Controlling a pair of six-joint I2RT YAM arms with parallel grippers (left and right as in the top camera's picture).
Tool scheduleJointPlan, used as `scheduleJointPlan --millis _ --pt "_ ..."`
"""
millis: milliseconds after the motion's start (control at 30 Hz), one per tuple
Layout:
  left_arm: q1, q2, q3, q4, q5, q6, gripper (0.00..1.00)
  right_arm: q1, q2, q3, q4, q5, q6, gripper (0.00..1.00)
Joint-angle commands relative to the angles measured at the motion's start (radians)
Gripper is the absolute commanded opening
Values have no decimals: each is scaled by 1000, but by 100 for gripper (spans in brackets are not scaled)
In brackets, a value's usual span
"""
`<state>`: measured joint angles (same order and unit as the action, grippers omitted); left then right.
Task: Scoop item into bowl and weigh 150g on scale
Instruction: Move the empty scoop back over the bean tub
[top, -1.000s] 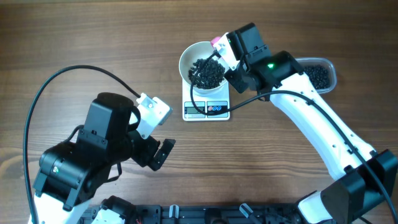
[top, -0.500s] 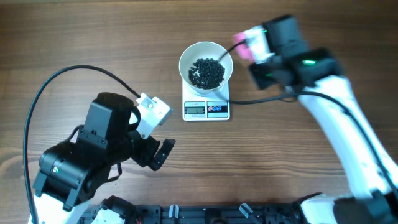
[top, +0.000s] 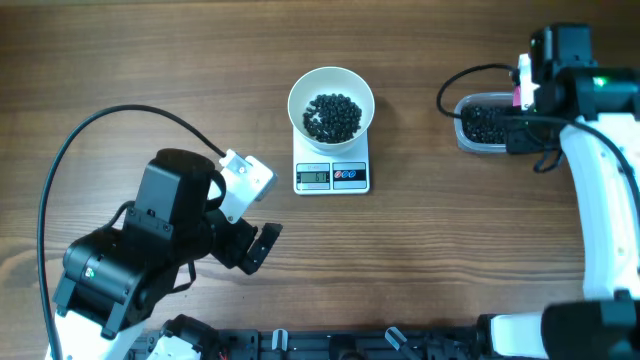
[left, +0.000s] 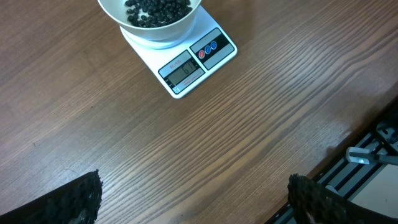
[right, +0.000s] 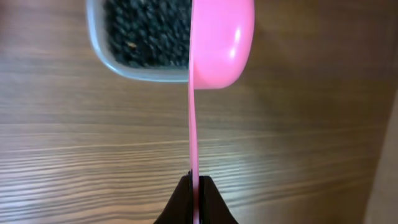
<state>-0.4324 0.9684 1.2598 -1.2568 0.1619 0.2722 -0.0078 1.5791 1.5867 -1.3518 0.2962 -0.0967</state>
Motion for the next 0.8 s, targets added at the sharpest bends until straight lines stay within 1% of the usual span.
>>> scheduleJointPlan --millis 0,67,267,467,533,767 --pt "5 -5 10 3 -2 12 100 -1 89 8 -2 82 18 5" --pt "5 -5 10 3 -2 12 100 -1 113 8 4 84 19 5" --pt "5 -5 10 3 -2 12 100 2 196 8 38 177 20 5" --pt "5 -5 10 3 -2 12 100 7 245 8 79 231 18 5" --pt "5 -5 10 3 -2 12 100 16 261 8 77 270 17 4" --pt "5 -5 10 3 -2 12 100 52 326 2 79 307 17 4"
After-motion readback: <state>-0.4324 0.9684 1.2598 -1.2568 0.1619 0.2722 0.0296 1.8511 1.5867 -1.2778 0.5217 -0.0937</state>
